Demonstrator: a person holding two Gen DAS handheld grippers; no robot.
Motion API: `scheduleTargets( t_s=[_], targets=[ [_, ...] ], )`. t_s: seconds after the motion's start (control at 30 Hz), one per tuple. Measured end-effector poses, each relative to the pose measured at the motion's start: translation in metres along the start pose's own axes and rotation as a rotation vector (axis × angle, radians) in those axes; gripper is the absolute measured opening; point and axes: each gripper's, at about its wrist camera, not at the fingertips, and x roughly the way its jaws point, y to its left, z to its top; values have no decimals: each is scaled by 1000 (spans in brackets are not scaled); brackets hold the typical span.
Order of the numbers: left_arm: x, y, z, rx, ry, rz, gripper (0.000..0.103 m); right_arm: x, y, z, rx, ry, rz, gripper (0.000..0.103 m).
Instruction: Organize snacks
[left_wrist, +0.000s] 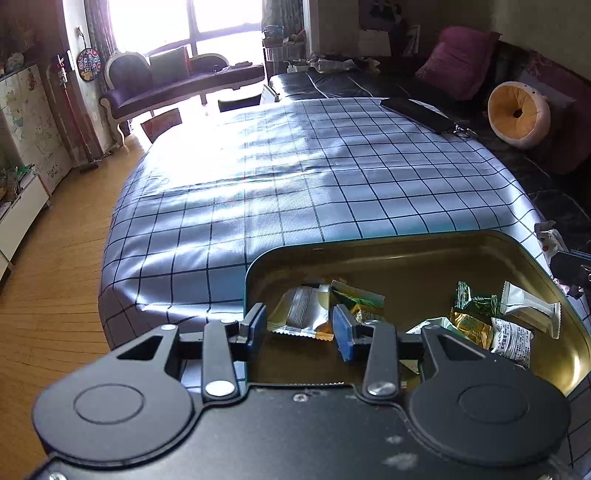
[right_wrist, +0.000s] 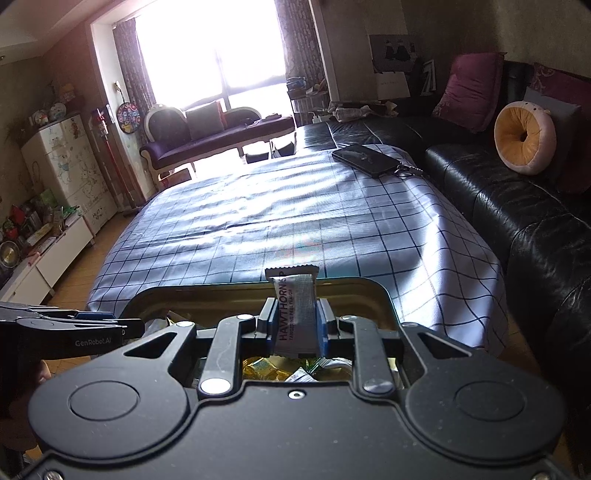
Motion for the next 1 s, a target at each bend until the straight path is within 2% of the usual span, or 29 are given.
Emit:
scheduleTargets(
  t_s=[0.37, 1.0],
  targets=[
    [-12, -6, -6, -1, -8, -3, 41, -1, 4, -3, -25, 14, 27, 32],
    [-41, -15, -25, -9, -47, 39, 41, -10, 17, -14, -42, 58, -1, 32]
  ],
)
